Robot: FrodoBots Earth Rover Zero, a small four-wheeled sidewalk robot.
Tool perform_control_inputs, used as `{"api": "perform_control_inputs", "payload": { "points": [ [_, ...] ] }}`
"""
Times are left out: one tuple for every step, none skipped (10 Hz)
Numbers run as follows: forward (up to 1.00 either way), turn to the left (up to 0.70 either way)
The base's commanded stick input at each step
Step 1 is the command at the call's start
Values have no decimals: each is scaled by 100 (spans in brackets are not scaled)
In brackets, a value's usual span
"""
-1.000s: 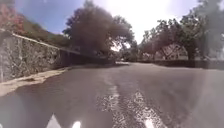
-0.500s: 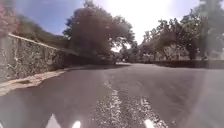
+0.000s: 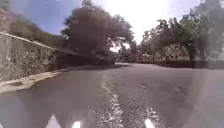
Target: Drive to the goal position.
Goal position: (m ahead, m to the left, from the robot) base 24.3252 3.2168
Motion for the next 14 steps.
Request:
{"api": "perform_control_inputs", "payload": {
  "points": [
    [50, -25],
    [50, 0],
    [50, 0],
    [50, 0],
    [50, 0],
    [50, 0],
    [50, 0],
    [50, 0],
    [50, 0],
    [50, 0],
    [50, 0],
    [50, 0],
    [50, 0],
    [50, 0]
  ]
}}
